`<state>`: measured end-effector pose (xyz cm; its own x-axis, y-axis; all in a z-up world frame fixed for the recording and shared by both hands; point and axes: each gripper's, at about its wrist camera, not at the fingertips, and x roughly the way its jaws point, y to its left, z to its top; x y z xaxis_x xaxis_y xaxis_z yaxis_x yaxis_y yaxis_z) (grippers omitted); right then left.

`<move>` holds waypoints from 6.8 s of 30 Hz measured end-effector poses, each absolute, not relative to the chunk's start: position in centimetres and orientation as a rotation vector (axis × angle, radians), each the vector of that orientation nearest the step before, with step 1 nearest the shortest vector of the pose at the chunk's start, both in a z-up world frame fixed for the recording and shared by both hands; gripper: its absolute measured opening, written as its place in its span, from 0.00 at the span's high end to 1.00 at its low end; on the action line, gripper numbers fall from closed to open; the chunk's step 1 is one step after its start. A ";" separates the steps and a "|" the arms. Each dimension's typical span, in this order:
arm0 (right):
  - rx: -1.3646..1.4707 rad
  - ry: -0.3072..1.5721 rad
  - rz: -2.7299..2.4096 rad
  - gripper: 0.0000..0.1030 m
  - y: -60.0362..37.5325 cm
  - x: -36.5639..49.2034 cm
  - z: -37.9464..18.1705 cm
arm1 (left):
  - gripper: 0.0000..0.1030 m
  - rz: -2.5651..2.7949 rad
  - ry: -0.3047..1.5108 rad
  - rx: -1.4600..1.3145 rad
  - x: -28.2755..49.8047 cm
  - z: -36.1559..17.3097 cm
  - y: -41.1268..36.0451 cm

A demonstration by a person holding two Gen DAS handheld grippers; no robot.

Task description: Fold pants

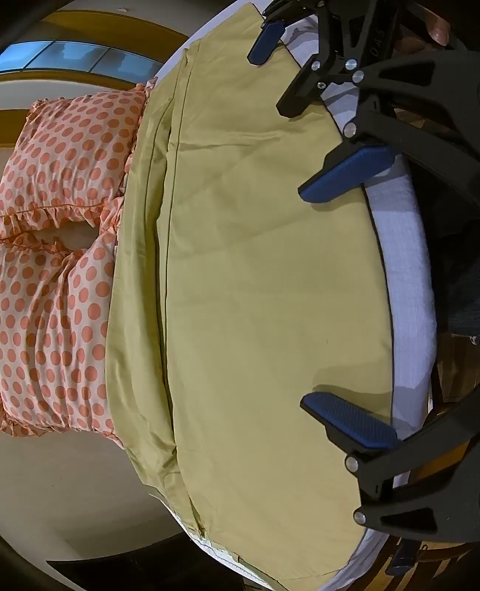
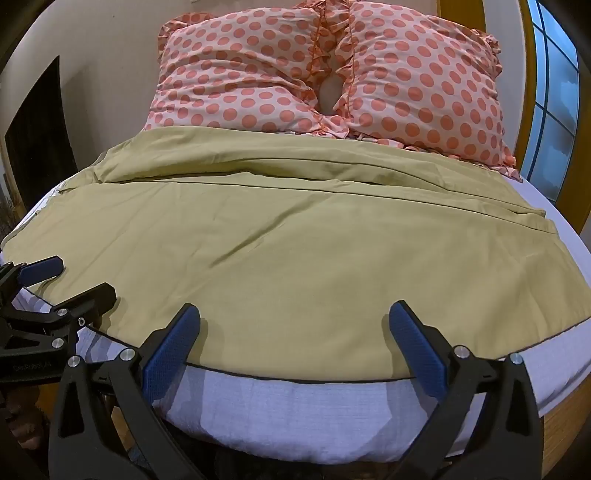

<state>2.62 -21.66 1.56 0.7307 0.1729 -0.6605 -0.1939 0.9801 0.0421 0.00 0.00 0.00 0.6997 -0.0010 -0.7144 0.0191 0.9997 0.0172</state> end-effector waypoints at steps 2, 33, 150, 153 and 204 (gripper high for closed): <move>-0.029 0.723 0.202 0.01 -21.7 2.6 1.6 | 0.02 -0.011 0.796 0.024 0.0 0.0 0.0; -0.029 0.718 0.203 0.01 -21.7 2.6 1.5 | 0.02 -0.010 0.788 0.026 0.0 0.0 0.0; 1.142 0.743 -0.060 0.69 -53.0 8.9 -1.7 | 0.02 0.012 0.544 -0.309 6.0 9.4 13.1; 1.128 0.736 -0.047 0.56 -52.6 8.6 -1.3 | 0.02 -0.015 0.558 -0.358 7.2 9.2 14.2; 1.127 0.449 -0.033 0.98 -55.6 4.5 1.7 | 0.95 0.036 0.774 -0.480 2.6 7.3 16.2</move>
<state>4.46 -55.63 1.74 0.9104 0.1982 -0.3633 0.2491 0.4384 0.8636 2.55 16.22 7.28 0.7203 -0.1419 -0.6790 -0.2043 0.8920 -0.4032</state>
